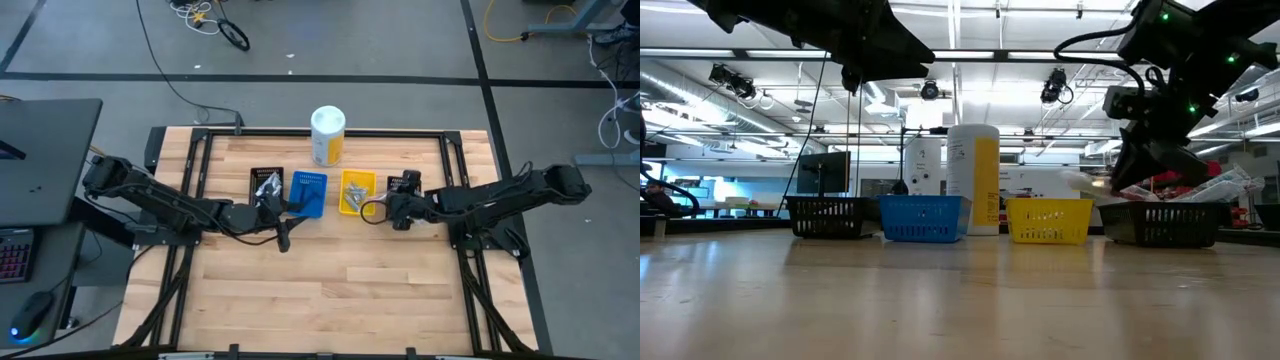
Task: Pick & Place Travel size toiletries
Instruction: Put the orange toothbrush into the right black bin
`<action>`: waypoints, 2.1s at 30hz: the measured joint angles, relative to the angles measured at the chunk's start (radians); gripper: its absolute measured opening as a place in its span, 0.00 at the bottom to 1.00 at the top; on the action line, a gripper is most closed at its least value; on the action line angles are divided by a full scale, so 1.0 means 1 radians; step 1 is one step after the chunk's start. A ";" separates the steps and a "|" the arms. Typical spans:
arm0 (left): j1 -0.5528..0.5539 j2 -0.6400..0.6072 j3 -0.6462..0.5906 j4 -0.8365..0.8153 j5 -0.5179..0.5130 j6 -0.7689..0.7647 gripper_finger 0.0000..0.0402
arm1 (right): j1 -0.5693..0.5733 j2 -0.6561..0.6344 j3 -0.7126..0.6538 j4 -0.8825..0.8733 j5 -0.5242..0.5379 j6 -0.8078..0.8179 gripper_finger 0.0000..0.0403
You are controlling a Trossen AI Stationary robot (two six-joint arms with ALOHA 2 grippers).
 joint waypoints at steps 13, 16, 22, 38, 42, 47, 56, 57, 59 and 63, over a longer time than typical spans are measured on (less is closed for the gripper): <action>0.000 0.000 0.000 0.000 0.000 0.003 0.41 | 0.001 0.000 0.000 0.024 -0.011 0.000 0.20; 0.000 0.000 0.000 0.000 0.000 0.004 0.41 | 0.001 0.000 0.000 0.105 -0.082 0.010 0.20; 0.001 0.000 0.000 0.000 0.014 0.006 0.41 | 0.001 0.000 0.000 0.226 -0.190 -0.018 0.20; 0.001 0.000 0.000 0.000 0.018 0.011 0.41 | -0.043 0.057 0.005 0.439 -0.367 -0.070 0.20; 0.003 0.000 0.000 0.000 0.018 0.011 0.41 | -0.064 0.080 0.026 0.447 -0.395 -0.060 0.20; 0.010 0.000 0.000 0.000 0.028 0.028 0.41 | -0.089 0.079 0.035 0.451 -0.380 -0.061 0.20; 0.026 0.000 0.000 -0.001 0.069 0.084 0.41 | -0.098 0.079 0.035 0.486 -0.304 0.015 0.20; 0.027 0.000 0.000 0.000 0.069 0.087 0.41 | -0.099 0.079 0.035 0.485 -0.333 0.014 0.20; 0.028 0.000 0.000 0.000 0.068 0.088 0.41 | -0.103 0.079 0.035 0.488 -0.386 0.015 0.20; 0.028 0.000 0.000 0.000 0.069 0.088 0.41 | -0.104 0.079 0.035 0.489 -0.396 0.032 0.20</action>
